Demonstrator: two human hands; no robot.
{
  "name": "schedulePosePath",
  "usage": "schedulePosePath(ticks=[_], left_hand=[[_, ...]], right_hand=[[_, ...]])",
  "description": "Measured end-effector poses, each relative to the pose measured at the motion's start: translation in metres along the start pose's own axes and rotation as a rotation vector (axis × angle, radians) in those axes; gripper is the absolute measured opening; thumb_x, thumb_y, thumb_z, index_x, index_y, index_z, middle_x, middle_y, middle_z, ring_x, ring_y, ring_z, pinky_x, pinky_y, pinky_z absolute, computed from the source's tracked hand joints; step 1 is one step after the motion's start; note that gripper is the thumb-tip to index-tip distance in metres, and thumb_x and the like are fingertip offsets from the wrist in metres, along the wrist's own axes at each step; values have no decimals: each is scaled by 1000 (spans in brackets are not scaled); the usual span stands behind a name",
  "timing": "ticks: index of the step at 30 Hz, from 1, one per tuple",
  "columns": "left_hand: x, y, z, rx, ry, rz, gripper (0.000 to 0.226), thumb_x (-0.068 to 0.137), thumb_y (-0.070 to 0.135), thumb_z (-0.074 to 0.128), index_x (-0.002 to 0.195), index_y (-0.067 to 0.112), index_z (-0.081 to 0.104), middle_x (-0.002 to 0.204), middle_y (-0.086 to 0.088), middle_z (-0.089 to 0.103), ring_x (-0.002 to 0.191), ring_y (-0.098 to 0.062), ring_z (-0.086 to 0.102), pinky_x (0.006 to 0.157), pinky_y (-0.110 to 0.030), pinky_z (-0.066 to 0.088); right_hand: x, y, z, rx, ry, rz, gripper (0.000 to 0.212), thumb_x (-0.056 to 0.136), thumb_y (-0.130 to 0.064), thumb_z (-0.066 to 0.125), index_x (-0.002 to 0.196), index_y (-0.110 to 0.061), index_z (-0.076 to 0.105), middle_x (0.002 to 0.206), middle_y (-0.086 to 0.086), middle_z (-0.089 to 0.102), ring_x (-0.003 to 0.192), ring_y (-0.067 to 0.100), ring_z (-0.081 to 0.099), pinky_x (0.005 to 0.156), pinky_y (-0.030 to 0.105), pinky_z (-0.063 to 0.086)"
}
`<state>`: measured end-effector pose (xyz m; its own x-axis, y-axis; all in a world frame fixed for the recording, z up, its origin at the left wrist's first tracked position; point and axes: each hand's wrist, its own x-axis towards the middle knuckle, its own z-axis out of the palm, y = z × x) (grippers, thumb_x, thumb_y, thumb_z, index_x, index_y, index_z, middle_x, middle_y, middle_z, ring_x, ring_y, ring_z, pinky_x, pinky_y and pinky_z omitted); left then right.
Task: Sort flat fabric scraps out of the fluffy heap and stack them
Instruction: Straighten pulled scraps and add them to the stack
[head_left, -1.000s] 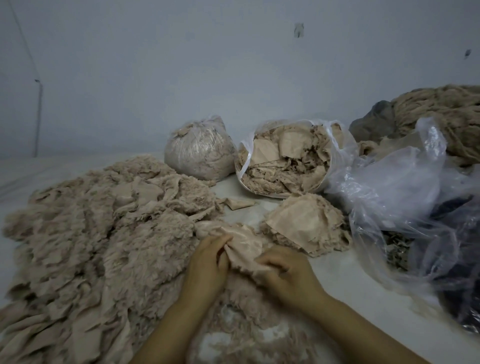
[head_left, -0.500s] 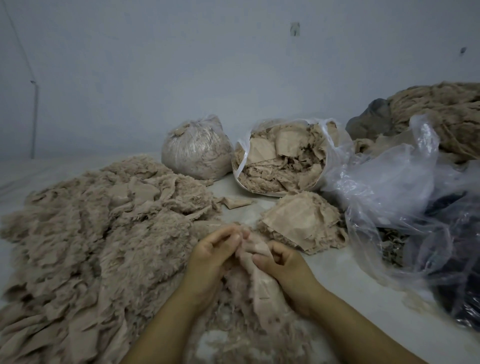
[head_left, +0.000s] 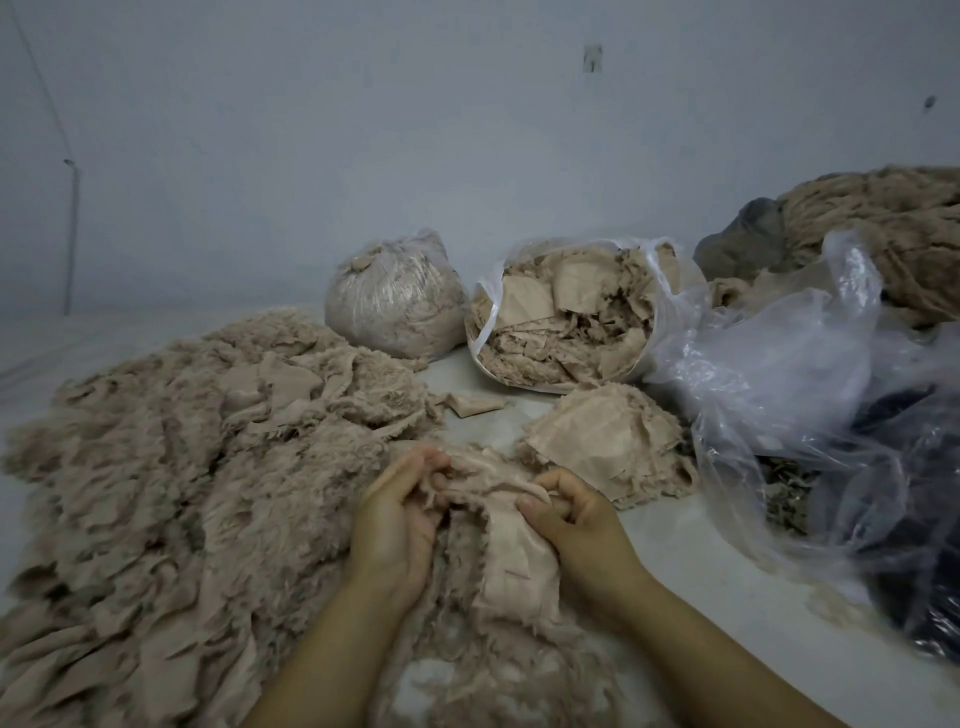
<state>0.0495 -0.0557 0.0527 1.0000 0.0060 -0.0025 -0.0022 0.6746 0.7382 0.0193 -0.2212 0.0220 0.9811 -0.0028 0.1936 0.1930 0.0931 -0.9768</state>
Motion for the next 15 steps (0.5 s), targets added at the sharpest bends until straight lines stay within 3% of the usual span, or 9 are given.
schedulePosePath(ticks=[3, 6, 9, 11, 13, 15], left_hand=[[-4, -7, -1, 229, -155, 9, 29, 75, 9, 62, 103, 4, 65, 92, -5, 74, 77, -9, 69, 63, -18, 54], [-4, -7, -2, 322, -116, 67, 22, 83, -1, 57, 102, 7, 66, 94, -3, 74, 70, -4, 66, 60, -17, 53], [7, 3, -11, 324, 103, 146, 23, 91, -6, 49, 103, 5, 65, 78, -3, 70, 52, -2, 58, 50, -14, 48], [9, -1, -13, 515, 79, 183, 21, 93, -3, 49, 102, 6, 67, 64, 1, 63, 45, -1, 50, 43, -13, 42], [4, -10, -10, 728, 5, 276, 18, 94, 10, 53, 90, 10, 70, 68, 4, 61, 57, -4, 54, 55, -16, 45], [-2, -19, -9, 965, -103, 386, 20, 90, 27, 59, 74, 23, 69, 96, 3, 54, 86, -2, 55, 76, -14, 45]], right_hand=[[-2, 0, 3, -276, 15, -95, 21, 77, -28, 77, 81, -17, 59, 83, 0, 61, 72, 13, 57, 68, 26, 47], [-1, -1, 7, -401, 50, -216, 20, 77, -16, 77, 68, -19, 59, 76, -11, 57, 71, 3, 53, 68, 15, 42], [2, -2, 5, -195, 92, -202, 27, 78, 1, 72, 65, -14, 54, 72, -5, 53, 68, 9, 49, 67, 20, 40], [1, -3, 4, -74, 71, -190, 23, 80, 0, 71, 68, -12, 55, 70, -4, 52, 66, 8, 48, 64, 19, 41], [1, -2, 7, 4, 30, -160, 18, 82, -5, 69, 71, -16, 60, 68, -8, 55, 65, 5, 50, 60, 16, 43], [0, -2, 8, 75, 19, -139, 17, 82, -6, 69, 74, -20, 64, 69, -8, 57, 66, 5, 52, 61, 16, 45]])
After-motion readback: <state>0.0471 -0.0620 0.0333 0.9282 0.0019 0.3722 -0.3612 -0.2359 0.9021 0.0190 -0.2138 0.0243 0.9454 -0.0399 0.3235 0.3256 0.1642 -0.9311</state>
